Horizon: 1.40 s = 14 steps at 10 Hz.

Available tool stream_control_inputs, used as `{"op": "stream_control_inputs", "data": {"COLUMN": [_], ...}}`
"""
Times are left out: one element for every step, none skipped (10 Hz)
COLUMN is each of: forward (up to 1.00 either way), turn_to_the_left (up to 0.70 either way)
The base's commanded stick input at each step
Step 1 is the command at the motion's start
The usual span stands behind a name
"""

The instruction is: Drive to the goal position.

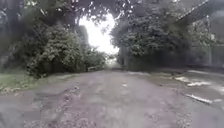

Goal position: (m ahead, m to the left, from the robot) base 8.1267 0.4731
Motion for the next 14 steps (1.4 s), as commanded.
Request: {"op": "stream_control_inputs", "data": {"forward": [0.70, 0.70, 0.70, 0.70, 0.70, 0.70, 0.70, 0.70, 0.70, 0.70, 0.70, 0.70, 0.70, 0.70], "turn_to_the_left": [0.00, 0.00, 0.00, 0.00, 0.00, 0.00, 0.00, 0.00, 0.00, 0.00, -0.22, -0.35, -0.35, -0.17]}}
